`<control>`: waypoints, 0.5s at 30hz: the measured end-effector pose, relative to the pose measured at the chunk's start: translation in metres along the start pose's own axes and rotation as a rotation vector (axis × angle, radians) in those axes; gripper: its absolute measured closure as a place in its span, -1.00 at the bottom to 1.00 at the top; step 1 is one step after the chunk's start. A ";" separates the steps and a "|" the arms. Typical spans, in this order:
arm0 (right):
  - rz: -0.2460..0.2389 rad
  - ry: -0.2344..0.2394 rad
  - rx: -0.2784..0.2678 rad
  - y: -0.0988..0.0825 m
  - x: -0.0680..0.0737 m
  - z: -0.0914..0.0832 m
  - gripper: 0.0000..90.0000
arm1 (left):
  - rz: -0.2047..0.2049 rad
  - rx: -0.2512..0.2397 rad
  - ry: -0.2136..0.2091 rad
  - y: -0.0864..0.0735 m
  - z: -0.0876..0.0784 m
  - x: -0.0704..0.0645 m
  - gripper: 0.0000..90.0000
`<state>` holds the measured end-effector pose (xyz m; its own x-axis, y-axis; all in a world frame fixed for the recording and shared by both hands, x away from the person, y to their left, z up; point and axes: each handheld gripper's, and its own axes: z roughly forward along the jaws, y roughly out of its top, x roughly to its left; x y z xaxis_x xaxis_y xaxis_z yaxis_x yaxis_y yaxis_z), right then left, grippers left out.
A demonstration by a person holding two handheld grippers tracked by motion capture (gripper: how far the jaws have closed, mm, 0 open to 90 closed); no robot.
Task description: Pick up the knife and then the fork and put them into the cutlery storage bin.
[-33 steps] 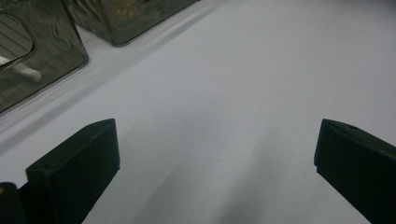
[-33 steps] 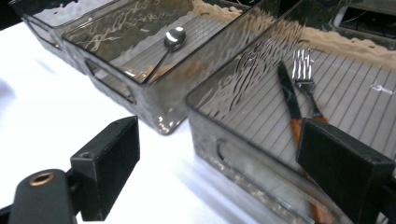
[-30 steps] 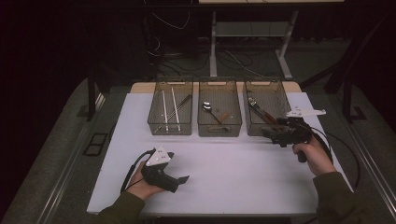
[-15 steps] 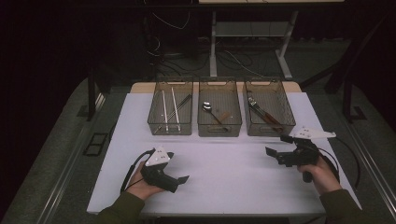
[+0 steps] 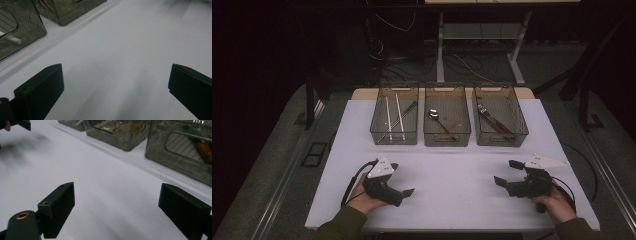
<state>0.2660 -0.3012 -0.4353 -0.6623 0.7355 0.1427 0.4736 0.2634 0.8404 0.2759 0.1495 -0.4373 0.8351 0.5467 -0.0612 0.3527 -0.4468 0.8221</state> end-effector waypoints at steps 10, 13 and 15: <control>-0.042 0.020 0.055 -0.009 0.006 0.005 -0.70 | 0.003 0.004 -0.003 0.000 0.000 0.000 -1.00; -0.048 0.021 0.063 -0.010 0.007 0.006 -0.70 | 0.003 0.004 -0.005 0.000 0.000 0.000 -1.00; -0.046 0.025 0.061 -0.009 0.007 0.006 -0.70 | 0.002 0.004 -0.005 0.000 0.000 0.000 -1.00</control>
<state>0.2601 -0.2948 -0.4448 -0.6981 0.7060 0.1189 0.4765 0.3342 0.8132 0.2758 0.1493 -0.4377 0.8379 0.5423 -0.0624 0.3526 -0.4506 0.8201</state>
